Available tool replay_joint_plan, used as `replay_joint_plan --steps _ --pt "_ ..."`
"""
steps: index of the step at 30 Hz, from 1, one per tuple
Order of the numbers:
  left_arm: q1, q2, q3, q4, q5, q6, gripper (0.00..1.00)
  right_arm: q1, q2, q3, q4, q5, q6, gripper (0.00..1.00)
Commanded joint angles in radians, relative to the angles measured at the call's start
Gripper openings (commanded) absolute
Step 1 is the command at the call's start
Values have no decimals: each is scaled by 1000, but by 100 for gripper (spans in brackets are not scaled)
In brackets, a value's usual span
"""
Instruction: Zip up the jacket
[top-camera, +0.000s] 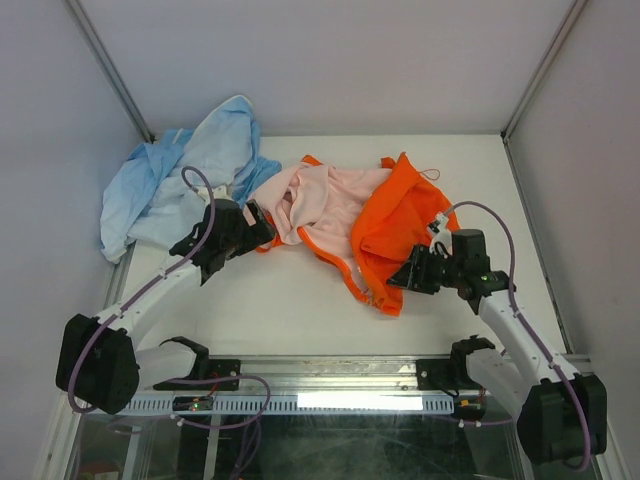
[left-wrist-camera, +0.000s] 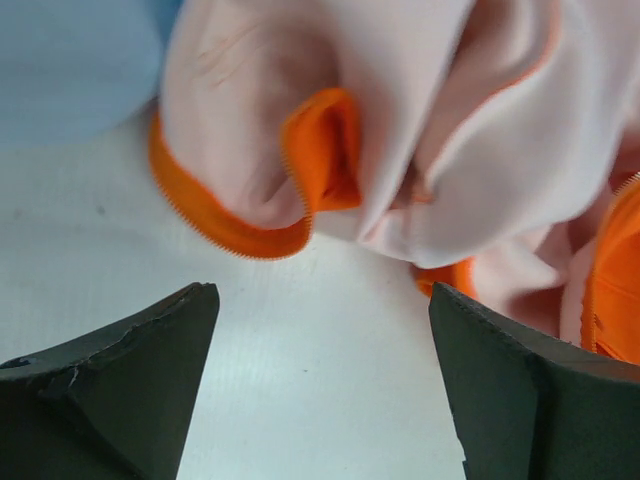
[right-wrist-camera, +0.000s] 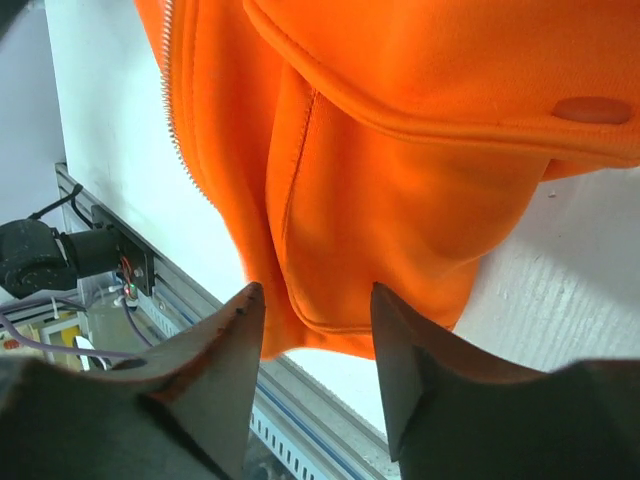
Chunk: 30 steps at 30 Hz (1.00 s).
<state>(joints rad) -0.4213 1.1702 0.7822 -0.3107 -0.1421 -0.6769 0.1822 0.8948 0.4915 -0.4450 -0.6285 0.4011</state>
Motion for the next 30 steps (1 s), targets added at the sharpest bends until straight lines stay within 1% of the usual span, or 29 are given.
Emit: replay_joint_plan --steps 1,3,6,8,9,12,14,19,22,24,27,30 --pt "62 -65 -106 86 62 -141 89 4 -70 74 18 9 -10 58" --pt "66 -72 -132 120 62 -157 88 4 -105 99 9 13 -17 66" --pt "67 -23 -102 138 62 -145 83 3 -126 124 23 9 -20 72" --pt "67 25 -70 159 58 -130 79 4 -119 125 49 12 -20 74" --pt "67 50 -53 165 51 -115 73 4 -107 125 68 13 -17 74" --pt "67 133 9 165 2 -71 62 5 -78 127 98 2 -14 75" --pt "69 183 43 163 -12 -50 57 5 -66 123 117 -5 -11 75" --pt "72 316 105 178 -33 -15 57 5 -58 119 127 3 -22 76" --pt "72 383 144 179 -33 5 54 5 -52 116 127 3 -27 76" --pt "75 412 165 176 -43 11 48 6 -53 114 132 6 -27 77" --pt "83 431 187 173 -39 22 34 5 -55 109 143 9 -24 77" --pt "84 429 206 166 -38 45 13 5 -48 107 153 10 -22 77"
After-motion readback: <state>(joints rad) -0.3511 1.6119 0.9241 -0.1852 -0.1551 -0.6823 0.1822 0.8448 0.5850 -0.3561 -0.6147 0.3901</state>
